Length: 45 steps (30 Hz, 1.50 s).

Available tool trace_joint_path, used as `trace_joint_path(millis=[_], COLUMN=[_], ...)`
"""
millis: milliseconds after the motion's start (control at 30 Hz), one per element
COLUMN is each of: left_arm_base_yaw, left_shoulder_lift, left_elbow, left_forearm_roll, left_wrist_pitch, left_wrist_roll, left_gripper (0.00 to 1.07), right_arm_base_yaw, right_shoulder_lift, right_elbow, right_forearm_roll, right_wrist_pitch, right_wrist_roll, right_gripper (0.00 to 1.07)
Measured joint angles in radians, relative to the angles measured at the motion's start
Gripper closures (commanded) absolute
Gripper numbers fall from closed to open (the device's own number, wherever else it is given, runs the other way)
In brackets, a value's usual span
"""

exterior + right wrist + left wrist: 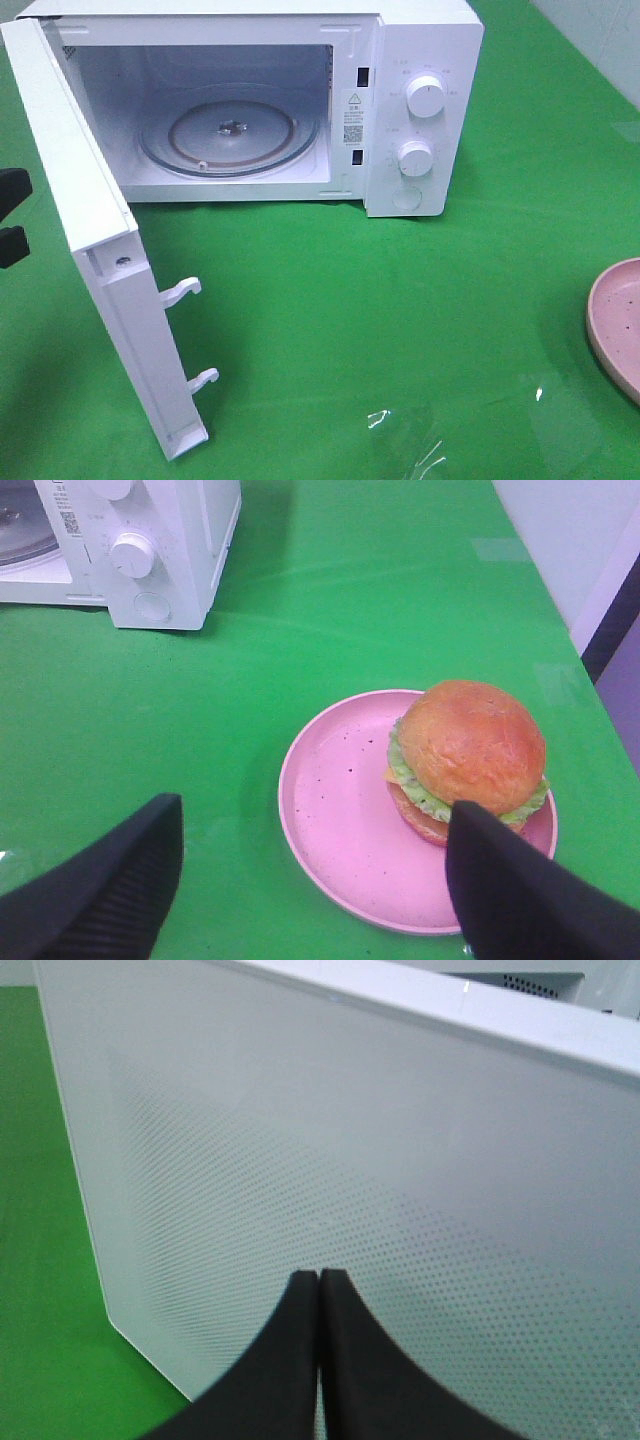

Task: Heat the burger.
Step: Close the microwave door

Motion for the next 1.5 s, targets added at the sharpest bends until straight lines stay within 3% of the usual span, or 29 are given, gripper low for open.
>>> trace_joint_path(millis=[133, 300, 367, 467, 667, 900, 1067, 1133, 1500], left_arm_base_yaw=[-0.09, -0.138, -0.203, -0.219, -0.338, -0.419, -0.448, -0.472, -0.484], left_shoulder_lift=[0.072, 0.105, 0.154, 0.168, 0.274, 0.369, 0.407, 0.455, 0.56], left_elbow=[-0.013, -0.029, -0.072, -0.086, -0.214, -0.338, -0.397, -0.472, -0.655], left_forearm_roll=[-0.115, -0.187, -0.249, -0.259, -0.359, -0.457, -0.491, -0.527, -0.571], left_wrist_pitch=[-0.037, -0.047, -0.048, -0.048, -0.06, -0.061, -0.042, -0.029, 0.045], left_wrist_roll=[0.062, 0.089, 0.114, 0.116, 0.151, 0.184, 0.215, 0.233, 0.245], left_gripper=[1.07, 1.07, 1.07, 1.07, 1.07, 1.07, 1.07, 1.07, 1.07], right_arm_base_yaw=[0.0, 0.0, 0.0, 0.0, 0.0, 0.0, 0.0, 0.0, 0.0], right_shoulder_lift=[0.0, 0.0, 0.0, 0.0, 0.0, 0.0, 0.0, 0.0, 0.0], right_elbow=[0.0, 0.0, 0.0, 0.0, 0.0, 0.0, 0.0, 0.0, 0.0], right_forearm_roll=[0.0, 0.0, 0.0, 0.0, 0.0, 0.0, 0.0, 0.0, 0.0], right_wrist_pitch=[0.0, 0.0, 0.0, 0.0, 0.0, 0.0, 0.0, 0.0, 0.0], right_wrist_roll=[0.0, 0.0, 0.0, 0.0, 0.0, 0.0, 0.0, 0.0, 0.0], right_gripper=[0.38, 0.38, 0.38, 0.38, 0.38, 0.38, 0.38, 0.38, 0.38])
